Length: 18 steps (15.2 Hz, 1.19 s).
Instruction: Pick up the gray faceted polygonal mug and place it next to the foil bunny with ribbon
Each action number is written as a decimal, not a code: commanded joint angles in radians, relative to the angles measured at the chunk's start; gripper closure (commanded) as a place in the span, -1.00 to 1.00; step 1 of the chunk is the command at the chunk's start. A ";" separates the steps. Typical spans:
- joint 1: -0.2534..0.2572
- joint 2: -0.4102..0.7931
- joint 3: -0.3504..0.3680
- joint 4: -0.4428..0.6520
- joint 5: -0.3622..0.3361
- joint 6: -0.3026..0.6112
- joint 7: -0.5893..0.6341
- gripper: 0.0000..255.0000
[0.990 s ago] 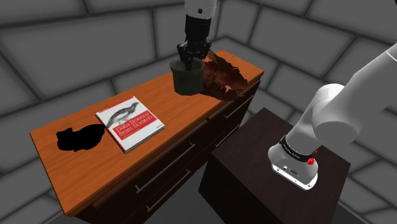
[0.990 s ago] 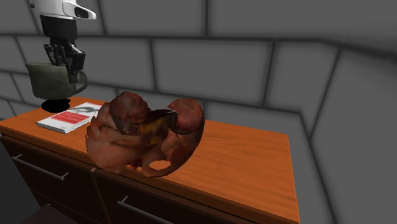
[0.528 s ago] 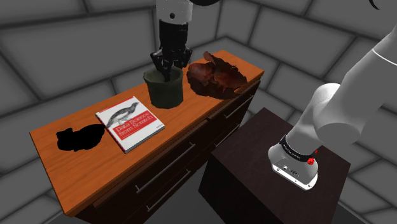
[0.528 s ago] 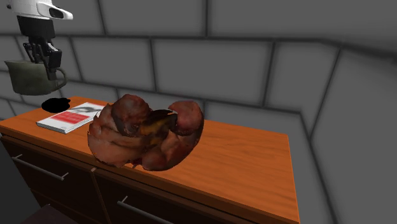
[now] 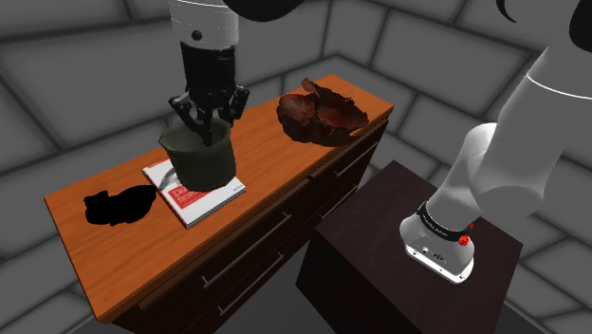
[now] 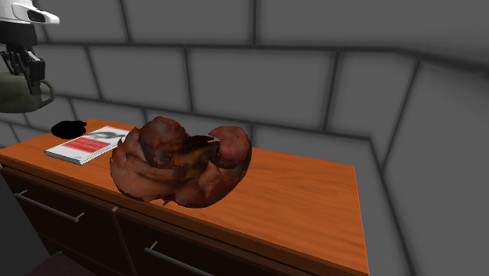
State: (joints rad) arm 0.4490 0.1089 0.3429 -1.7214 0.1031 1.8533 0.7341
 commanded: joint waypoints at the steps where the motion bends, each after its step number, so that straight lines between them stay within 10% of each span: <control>1: 0.028 0.062 0.017 0.073 -0.026 -0.009 0.051 1.00; 10: 0.210 0.388 0.049 0.520 -0.161 -0.127 0.249 1.00; 14: 0.363 0.657 0.031 0.965 -0.238 -0.297 0.312 1.00; 18: 0.338 0.615 0.033 0.835 -0.227 -0.211 0.311 1.00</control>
State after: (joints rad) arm 0.7898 0.7278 0.3755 -0.8672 -0.1244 1.6254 1.0442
